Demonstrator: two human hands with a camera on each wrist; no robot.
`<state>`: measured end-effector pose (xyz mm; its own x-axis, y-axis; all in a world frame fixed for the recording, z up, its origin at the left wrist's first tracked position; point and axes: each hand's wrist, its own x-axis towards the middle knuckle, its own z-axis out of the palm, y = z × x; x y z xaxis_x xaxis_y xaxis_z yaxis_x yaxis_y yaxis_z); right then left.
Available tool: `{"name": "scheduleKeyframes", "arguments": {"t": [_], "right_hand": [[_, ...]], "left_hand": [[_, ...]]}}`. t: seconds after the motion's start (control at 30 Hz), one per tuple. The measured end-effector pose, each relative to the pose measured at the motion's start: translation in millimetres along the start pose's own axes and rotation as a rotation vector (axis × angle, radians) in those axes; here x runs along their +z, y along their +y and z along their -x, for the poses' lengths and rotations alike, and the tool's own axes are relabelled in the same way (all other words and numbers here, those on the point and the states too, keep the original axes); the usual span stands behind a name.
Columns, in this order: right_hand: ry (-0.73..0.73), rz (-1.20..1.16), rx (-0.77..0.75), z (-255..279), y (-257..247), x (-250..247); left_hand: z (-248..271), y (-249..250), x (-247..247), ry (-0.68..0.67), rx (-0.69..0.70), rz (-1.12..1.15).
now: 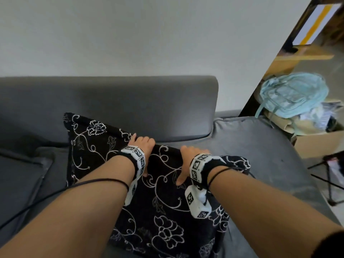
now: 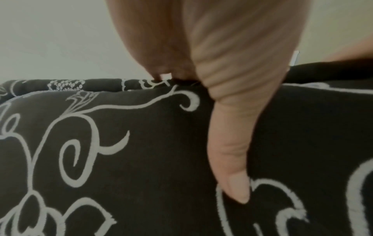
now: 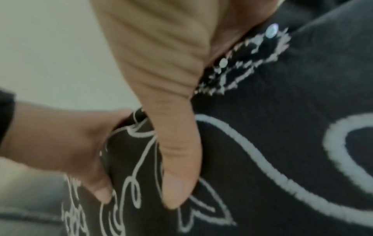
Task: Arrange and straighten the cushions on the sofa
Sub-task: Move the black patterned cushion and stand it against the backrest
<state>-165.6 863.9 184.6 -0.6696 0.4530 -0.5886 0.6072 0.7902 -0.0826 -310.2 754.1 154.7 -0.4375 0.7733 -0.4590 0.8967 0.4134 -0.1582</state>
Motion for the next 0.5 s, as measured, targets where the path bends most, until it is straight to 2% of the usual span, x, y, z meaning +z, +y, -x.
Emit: {"name": "scheduleKeyframes", "arguments": {"t": [0.1, 0.23, 0.33, 0.5], "right_hand": [[-0.026, -0.006, -0.023, -10, -1, 3], [-0.036, -0.025, -0.06, -19, -7, -14], [0.052, 0.02, -0.146, -23, -22, -51], [0.193, 0.083, -0.243, -35, -42, -115]], "left_hand": [[-2, -2, 0, 0.004, 0.033, -0.022], [4, -16, -24, -0.087, 0.038, -0.015], [10, -41, -55, -0.113, -0.041, -0.002], [16, -78, -95, -0.065, -0.204, 0.074]]}}
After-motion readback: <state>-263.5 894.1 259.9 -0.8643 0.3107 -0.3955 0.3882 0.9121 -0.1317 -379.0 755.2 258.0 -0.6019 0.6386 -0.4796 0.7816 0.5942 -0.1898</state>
